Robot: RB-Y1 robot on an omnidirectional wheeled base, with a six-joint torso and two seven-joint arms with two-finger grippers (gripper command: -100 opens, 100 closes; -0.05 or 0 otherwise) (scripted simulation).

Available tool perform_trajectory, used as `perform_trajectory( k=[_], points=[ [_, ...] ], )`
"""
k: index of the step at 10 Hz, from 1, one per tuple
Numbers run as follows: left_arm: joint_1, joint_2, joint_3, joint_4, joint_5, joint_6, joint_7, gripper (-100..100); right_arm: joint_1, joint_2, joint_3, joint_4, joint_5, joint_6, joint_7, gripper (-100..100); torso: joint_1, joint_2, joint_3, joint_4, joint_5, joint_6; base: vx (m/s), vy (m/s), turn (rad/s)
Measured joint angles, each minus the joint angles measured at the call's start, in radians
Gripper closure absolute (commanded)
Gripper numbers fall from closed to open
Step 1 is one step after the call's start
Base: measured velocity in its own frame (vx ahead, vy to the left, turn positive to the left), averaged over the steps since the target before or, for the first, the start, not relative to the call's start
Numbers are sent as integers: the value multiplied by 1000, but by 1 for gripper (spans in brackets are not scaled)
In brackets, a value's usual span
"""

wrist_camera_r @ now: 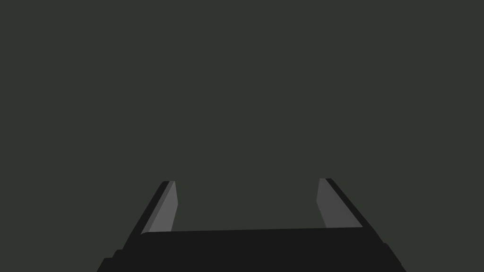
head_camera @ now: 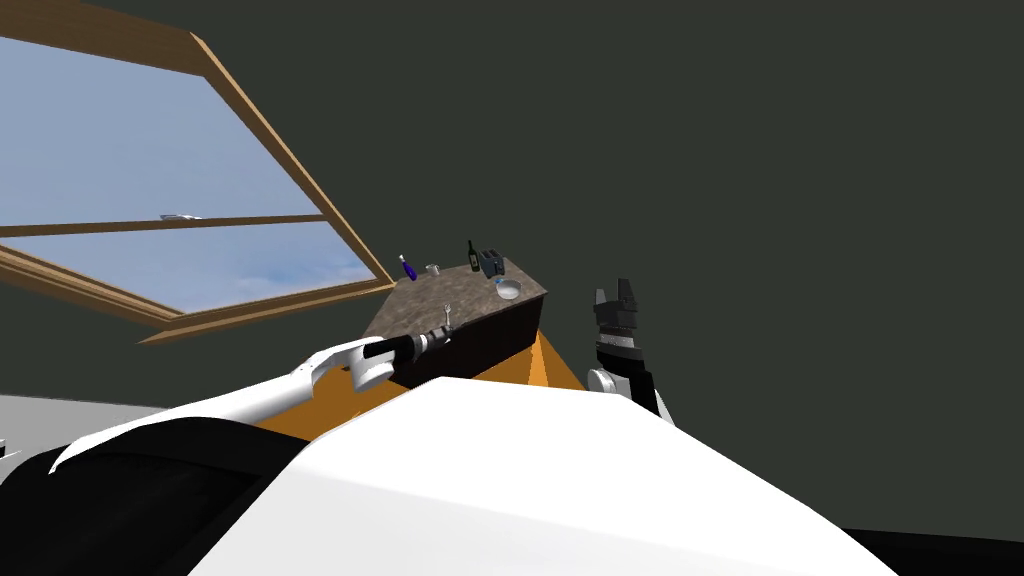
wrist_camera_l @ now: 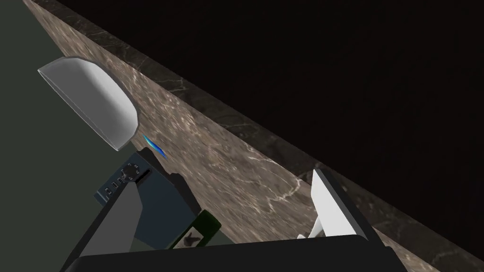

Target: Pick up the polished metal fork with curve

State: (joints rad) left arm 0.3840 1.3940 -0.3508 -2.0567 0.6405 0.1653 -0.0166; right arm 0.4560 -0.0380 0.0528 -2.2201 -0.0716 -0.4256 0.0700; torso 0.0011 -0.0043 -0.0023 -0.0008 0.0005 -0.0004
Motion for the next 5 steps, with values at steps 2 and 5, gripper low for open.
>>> perform_trajectory(
  k=[2, 5],
  points=[
    [-15, 53, -30, 33, 23, 29, -6, -100, 0, 0, 0, 0, 0, 0, 0, 0, -1, -1, 0, 0, 0, 0, 47, -1, -142],
    [19, 119, -24, 47, 33, 77, -8, -100, 0, 0, 0, 0, 0, 0, 0, 0, 0, 0, 0, 0, 0, -1, 36, 6, -83]
  ],
)
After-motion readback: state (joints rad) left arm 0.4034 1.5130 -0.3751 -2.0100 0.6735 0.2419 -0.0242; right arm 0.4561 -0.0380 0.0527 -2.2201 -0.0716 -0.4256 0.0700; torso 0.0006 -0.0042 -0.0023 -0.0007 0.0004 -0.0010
